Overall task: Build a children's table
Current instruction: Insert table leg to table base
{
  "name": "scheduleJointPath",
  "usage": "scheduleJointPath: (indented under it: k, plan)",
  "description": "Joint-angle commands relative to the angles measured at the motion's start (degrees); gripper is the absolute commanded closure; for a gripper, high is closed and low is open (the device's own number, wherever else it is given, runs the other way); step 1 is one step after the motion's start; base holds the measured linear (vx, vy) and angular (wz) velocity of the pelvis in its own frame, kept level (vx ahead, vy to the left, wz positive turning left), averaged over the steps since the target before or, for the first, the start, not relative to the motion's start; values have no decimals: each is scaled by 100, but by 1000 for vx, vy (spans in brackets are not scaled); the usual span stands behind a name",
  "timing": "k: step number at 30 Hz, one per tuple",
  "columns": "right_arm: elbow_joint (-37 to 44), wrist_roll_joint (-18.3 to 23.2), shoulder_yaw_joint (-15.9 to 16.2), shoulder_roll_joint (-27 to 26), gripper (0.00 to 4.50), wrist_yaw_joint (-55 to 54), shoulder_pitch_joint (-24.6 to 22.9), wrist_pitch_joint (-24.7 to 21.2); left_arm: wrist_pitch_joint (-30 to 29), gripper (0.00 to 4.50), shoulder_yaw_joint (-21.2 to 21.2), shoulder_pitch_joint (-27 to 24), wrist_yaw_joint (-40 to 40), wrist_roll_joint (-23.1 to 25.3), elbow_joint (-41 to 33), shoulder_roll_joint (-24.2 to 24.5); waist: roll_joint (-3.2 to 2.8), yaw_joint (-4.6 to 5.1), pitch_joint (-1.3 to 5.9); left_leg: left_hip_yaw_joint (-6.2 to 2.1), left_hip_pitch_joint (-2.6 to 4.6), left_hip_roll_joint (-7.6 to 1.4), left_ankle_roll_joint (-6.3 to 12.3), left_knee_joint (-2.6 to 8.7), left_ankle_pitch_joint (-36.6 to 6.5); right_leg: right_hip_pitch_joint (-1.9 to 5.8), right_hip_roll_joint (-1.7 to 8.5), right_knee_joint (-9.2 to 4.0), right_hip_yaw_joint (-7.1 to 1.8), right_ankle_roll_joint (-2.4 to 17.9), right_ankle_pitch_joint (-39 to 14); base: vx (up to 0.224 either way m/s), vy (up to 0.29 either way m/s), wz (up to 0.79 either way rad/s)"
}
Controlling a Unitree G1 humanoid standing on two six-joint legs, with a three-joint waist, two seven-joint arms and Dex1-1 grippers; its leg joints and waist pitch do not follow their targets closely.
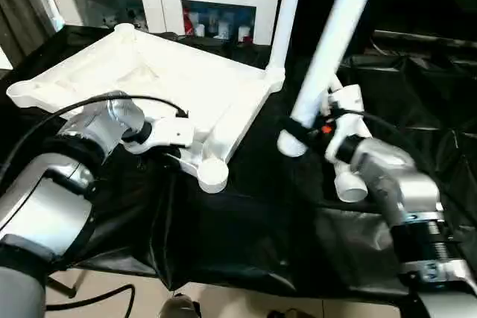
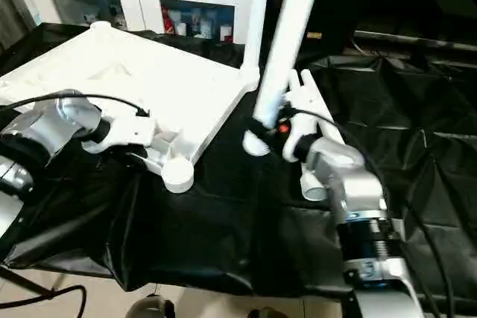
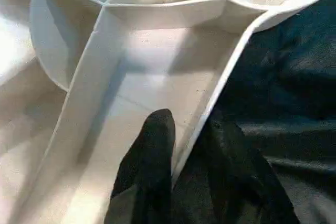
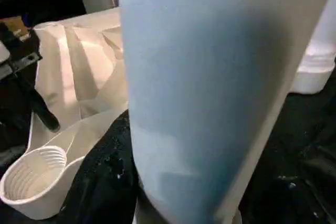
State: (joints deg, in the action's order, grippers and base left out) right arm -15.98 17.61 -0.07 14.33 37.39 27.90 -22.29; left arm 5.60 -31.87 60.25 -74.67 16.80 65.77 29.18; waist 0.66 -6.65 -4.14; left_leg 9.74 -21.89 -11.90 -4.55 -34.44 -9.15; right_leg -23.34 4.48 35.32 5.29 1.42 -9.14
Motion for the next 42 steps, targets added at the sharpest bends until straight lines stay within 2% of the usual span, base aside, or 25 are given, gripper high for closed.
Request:
scheduleJointPath:
  k: [1, 3, 8, 9, 10, 11, 12, 13, 14, 15, 16, 18, 19, 22, 24, 28, 29, 33, 34, 35, 36, 38, 39, 40, 42]
  plan:
    - [9, -13, -36, 5, 257, -40, 57, 17, -341, 381, 197, -122, -120, -302, -45, -120, -24, -38, 521, -32, 117, -133, -66, 390, -1182, 359, 464, -364, -297, 1287, -1113, 0, 0, 0]
    - [-126, -33, -49, -40, 257, -91, 139, 32, -734, 390, 357, -313, -134, -485, -159, -227, 4, -28, 525, -25, 104, -133, -20, 386, -1100, 373, 462, -345, -294, 1333, -972, 0, 0, 0]
    - [-270, -12, -117, -91, 257, -181, 268, 7, -1522, 413, 566, -836, 118, -683, -722, -408, -10, -8, 514, -18, 129, -148, -3, 389, -1159, 356, 469, -355, -298, 1335, -1132, 0, 0, 0]
    - [-301, 1, -132, -91, 257, -188, 293, -7, -1670, 419, 641, -947, 283, -711, -879, -474, 82, 5, 492, -2, 129, -134, 35, 394, -1215, 340, 447, -408, -290, 1259, -1320, 0, 0, 0]
    - [-350, 18, -155, -90, 257, -197, 330, -28, -1910, 427, 764, -1121, 530, -745, -1149, -573, 23, -7, 485, -18, 149, -153, 7, 399, -1264, 339, 476, -392, -289, 1249, -1455, 0, 0, 0]
    - [-431, 19, -168, -95, 257, -216, 381, -66, -2043, 436, 869, -1326, 816, -758, -1504, -673, 75, 17, 458, -5, 151, -145, 19, 407, -1355, 319, 461, -445, -286, 1179, -1674, 0, 0, 0]
    - [-442, 17, -168, -96, 257, -219, 388, -69, -2049, 436, 882, -1354, 850, -760, -1552, -685, 43, 5, 457, -25, 191, -157, -36, 406, -1522, 319, 493, -468, -280, 1106, -2031, 0, 0, 0]
    - [-483, 9, -167, -100, 257, -230, 412, -85, -2088, 444, 916, -1441, 1022, -747, -1696, -731, 85, 21, 444, -24, 194, -139, -42, 412, -1606, 316, 478, -514, -272, 962, -2349, 0, 0, 0]
    - [-521, 5, -168, -106, 257, -247, 439, -105, -1961, 444, 897, -1533, 1178, -691, -1832, -749, 82, 22, 446, -32, 208, -144, -55, 422, -1659, 296, 475, -540, -272, 859, -2499, 0, 0, 0]
    - [-548, 2, -168, -110, 257, -258, 457, -113, -1906, 444, 883, -1608, 1268, -650, -1965, -748, 82, 22, 446, -32, 208, -144, -55, 422, -1659, 296, 475, -540, -272, 859, -2499, 0, 0, 0]
    - [-576, 8, -173, -121, 257, -275, 484, -130, -1783, 449, 822, -1725, 1365, -570, -2148, -750, 137, 45, 444, -36, 209, -143, -75, 438, -1759, 286, 461, -573, -265, 719, -2665, 0, 0, 0]
    - [-597, 25, -173, -133, 257, -288, 517, -168, -1598, 450, 730, -1942, 1448, -494, -2527, -752, 108, 52, 453, -62, 194, -155, -107, 457, -1783, 297, 474, -564, -262, 631, -2729, 0, 0, 0]
    - [-603, 58, -182, -142, 257, -286, 540, -224, -1729, 450, 746, -2063, 1576, -470, -2816, -808, 134, 58, 461, -53, 215, -151, -119, 449, -1799, 276, 465, -570, -261, 601, -2747, 0, 0, 0]
    - [-630, 85, -196, -146, 257, -271, 571, -256, -1924, 450, 800, -2134, 1707, -475, -3035, -884, 149, 57, 457, -36, 228, -130, -97, 436, -1812, 251, 453, -597, -261, 549, -2838, 0, 0, 0]
    - [-687, 121, -207, -147, 257, -198, 627, -256, -1847, 450, 866, -2200, 1807, -537, -3189, -966, 180, 48, 463, -40, 220, -139, -86, 436, -1756, 251, 460, -586, -258, 558, -2795, 0, 0, 0]
    - [-785, 82, -175, -156, 257, -141, 697, -192, -1253, 450, 908, -2283, 1938, -603, -3171, -970, 140, 36, 486, -45, 194, -141, -93, 451, -1677, 259, 442, -548, -267, 588, -2428, 0, 0, 0]
    - [-803, 73, -168, -161, 257, -135, 710, -181, -1221, 421, 913, -2289, 2010, -578, -3149, -962, 144, 31, 494, -35, 199, -144, -100, 451, -1640, 255, 437, -524, -277, 643, -2226, 0, 0, 0]
    - [-756, 71, -137, -226, 257, -141, 693, -185, -1370, 388, 1089, -2320, 1722, -825, -3183, -935, 147, 22, 513, -30, 169, -144, -113, 456, -1507, 287, 435, -473, -285, 739, -1900, 0, 0, 0]
    - [-742, 61, -115, -233, 257, -131, 678, -179, -1432, 382, 1105, -2334, 1650, -836, -3231, -889, 99, 15, 519, -33, 176, -144, -128, 451, -1482, 284, 437, -454, -289, 763, -1821, 0, 0, 0]
    - [-727, 53, -99, -237, 257, -127, 665, -176, -1452, 369, 1113, -2343, 1600, -838, -3262, -849, 118, 24, 520, -30, 165, -146, -125, 453, -1422, 289, 430, -447, -290, 804, -1680, 0, 0, 0]
    - [-703, 55, -96, -251, 257, -140, 651, -183, -1469, 366, 1145, -2346, 1563, -857, -3266, -807, 76, 20, 522, -35, 165, -142, -135, 455, -1423, 292, 427, -439, -291, 826, -1624, 0, 0, 0]
    - [-666, 75, -103, -258, 257, -142, 632, -198, -1404, 364, 1196, -2350, 1525, -908, -3267, -763, 102, 39, 523, -26, 167, -137, -141, 455, -1449, 300, 423, -435, -292, 873, -1528, 0, 0, 0]
    - [-593, 97, -108, -257, 257, -141, 589, -224, -1387, 364, 1322, -2375, 1477, -1072, -3372, -740, -4, 20, 523, -38, 177, -135, -168, 452, -1485, 298, 433, -421, -295, 907, -1505, 0, 0, 0]
    - [-523, 112, -109, -254, 257, -140, 547, -247, -1397, 364, 1427, -2405, 1450, -1217, -3493, -730, 55, 42, 521, -29, 168, -145, -175, 459, -1522, 309, 423, -432, -294, 931, -1429, 0, 0, 0]
    - [-468, 125, -118, -256, 257, -147, 519, -275, -1504, 364, 1486, -2422, 1408, -1305, -3601, -719, 67, 38, 525, -21, 174, -135, -158, 456, -1508, 310, 416, -433, -291, 941, -1451, 0, 0, 0]
